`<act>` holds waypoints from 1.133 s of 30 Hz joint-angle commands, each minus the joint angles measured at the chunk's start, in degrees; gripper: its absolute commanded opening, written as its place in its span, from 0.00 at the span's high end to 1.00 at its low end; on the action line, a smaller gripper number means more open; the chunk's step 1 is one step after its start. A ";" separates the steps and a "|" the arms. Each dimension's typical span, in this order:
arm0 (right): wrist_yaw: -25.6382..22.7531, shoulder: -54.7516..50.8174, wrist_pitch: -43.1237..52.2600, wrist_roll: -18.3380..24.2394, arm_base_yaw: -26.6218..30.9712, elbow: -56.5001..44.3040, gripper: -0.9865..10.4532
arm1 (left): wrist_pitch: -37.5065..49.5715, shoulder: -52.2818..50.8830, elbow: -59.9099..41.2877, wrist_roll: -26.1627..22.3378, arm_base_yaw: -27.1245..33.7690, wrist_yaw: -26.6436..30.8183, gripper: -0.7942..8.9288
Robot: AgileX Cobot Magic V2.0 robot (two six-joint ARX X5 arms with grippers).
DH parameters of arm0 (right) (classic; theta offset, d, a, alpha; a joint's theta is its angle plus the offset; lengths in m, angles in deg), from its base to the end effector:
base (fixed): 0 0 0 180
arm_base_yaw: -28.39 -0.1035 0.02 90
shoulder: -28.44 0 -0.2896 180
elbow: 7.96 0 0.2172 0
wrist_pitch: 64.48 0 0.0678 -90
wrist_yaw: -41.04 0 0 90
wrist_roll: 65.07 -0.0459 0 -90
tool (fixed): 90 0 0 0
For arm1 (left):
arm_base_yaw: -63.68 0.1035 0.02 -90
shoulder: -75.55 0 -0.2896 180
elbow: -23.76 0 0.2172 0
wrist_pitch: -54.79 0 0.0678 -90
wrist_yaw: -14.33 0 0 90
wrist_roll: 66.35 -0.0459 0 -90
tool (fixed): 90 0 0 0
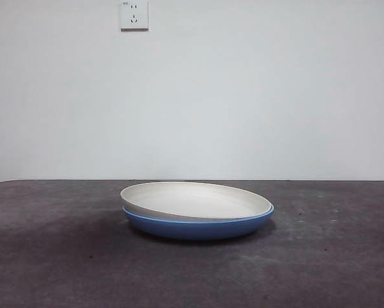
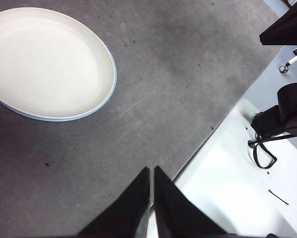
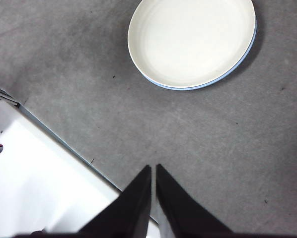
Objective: Pick up the white plate, put it on the blue plate, put it on desk
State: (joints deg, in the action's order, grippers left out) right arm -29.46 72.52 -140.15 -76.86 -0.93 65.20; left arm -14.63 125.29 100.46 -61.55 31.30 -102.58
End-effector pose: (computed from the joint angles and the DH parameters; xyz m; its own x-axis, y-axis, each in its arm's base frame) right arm 0.0606 0.0516 0.3298 0.4014 0.6083 -0.6848 -0.5182 0.7673 0.3778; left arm 0.0789 -0.0747 0.3496 0.3132 -0.7345 -0.6020 0.7092 0.6025 -0.3662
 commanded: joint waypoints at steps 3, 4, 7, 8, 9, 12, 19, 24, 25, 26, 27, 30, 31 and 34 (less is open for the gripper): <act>-0.02 0.37 0.52 0.68 -0.50 1.07 0.91 | 0.70 0.11 0.61 -0.92 -0.26 -0.07 0.90; -0.02 0.37 0.52 0.68 -0.50 1.07 0.91 | 0.70 0.11 0.61 -0.92 -0.26 -0.07 0.91; -0.02 0.37 0.52 0.68 -0.50 1.07 0.91 | 0.70 0.11 0.61 -0.90 -0.26 -0.07 0.91; -0.02 0.37 0.52 0.68 -0.50 1.07 0.91 | 0.70 0.11 0.61 -0.90 -0.26 -0.07 0.91; -0.02 0.37 0.52 0.68 -0.50 1.07 0.91 | 0.68 0.11 0.61 -0.90 -0.26 -0.07 0.90; -0.02 0.37 0.52 0.68 -0.50 1.07 0.91 | 1.62 -0.98 0.61 -0.92 0.24 0.50 0.91; -0.02 0.37 0.52 0.68 -0.50 1.07 0.91 | 15.82 -8.52 -0.42 -6.16 9.68 0.83 0.91; -0.02 0.37 0.52 0.68 -0.50 1.07 0.91 | 33.66 -17.18 -6.60 -9.07 19.63 6.58 0.90; -0.02 0.37 0.55 0.68 -0.50 1.07 0.91 | 37.09 -19.08 -8.50 -9.11 21.33 9.22 0.91; -0.02 0.37 0.52 0.68 -0.50 1.07 0.91 | 40.39 -21.00 -10.60 -9.16 22.86 11.98 0.91; -0.02 0.37 0.52 0.68 -0.50 1.07 0.91 | 42.75 -22.51 -12.41 -9.33 24.02 14.25 0.91; -0.02 0.37 0.52 0.68 -0.50 1.07 0.91 | 47.15 -27.23 -18.29 -11.39 27.26 20.41 0.90; -0.02 0.37 0.52 0.68 -0.50 1.07 0.91 | 47.56 -28.70 -20.24 -12.22 28.17 21.66 0.90; -0.02 0.37 0.52 0.68 -0.50 1.07 0.91 | 47.87 -32.50 -26.03 -14.25 30.58 23.04 0.91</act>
State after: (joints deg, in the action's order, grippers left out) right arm -29.46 72.52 -140.10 -76.86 -0.98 65.20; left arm 32.73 93.05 75.06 -73.55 61.66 -79.87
